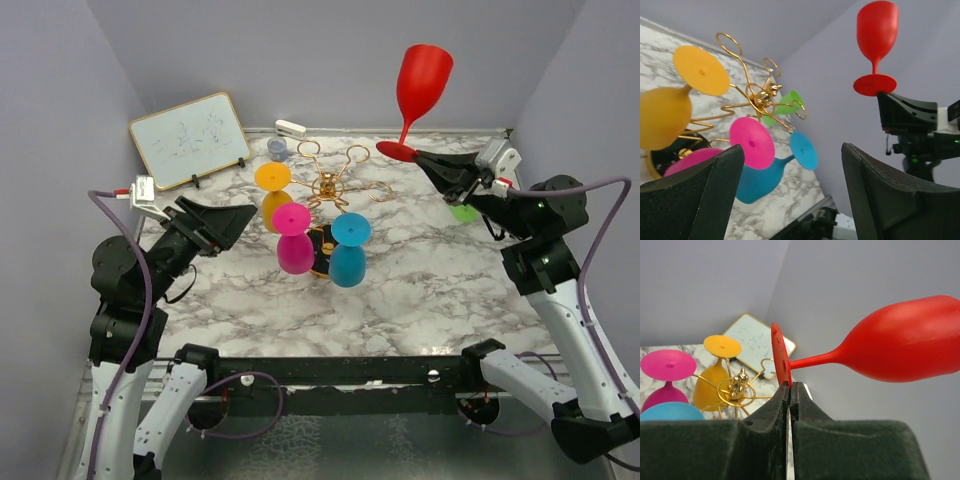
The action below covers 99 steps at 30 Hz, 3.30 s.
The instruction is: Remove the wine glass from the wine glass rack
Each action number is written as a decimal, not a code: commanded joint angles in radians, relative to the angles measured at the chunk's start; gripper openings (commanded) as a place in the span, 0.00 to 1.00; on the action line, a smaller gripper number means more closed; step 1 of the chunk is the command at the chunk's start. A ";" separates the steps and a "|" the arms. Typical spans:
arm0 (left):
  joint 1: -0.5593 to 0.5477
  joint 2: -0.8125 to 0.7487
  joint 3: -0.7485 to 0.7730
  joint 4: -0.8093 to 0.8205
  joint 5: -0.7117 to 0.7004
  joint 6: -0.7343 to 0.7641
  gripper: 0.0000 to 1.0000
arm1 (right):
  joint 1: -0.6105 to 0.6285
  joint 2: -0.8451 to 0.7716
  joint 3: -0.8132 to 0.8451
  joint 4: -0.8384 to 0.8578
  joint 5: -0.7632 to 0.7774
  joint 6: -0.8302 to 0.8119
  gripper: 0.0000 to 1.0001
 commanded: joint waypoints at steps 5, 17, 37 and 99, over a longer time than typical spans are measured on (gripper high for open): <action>-0.001 0.056 0.009 0.113 0.200 -0.317 0.84 | 0.134 0.116 0.085 0.194 -0.152 -0.239 0.01; -0.001 0.058 0.001 0.155 0.168 -0.469 0.83 | 0.737 0.223 -0.015 0.294 0.425 -0.733 0.01; -0.001 -0.056 -0.175 0.183 0.174 -0.735 0.76 | 0.991 0.314 -0.241 0.674 0.684 -1.027 0.01; -0.004 -0.195 -0.090 -0.018 0.027 0.355 0.00 | 1.072 0.187 0.383 -0.674 0.880 0.536 0.43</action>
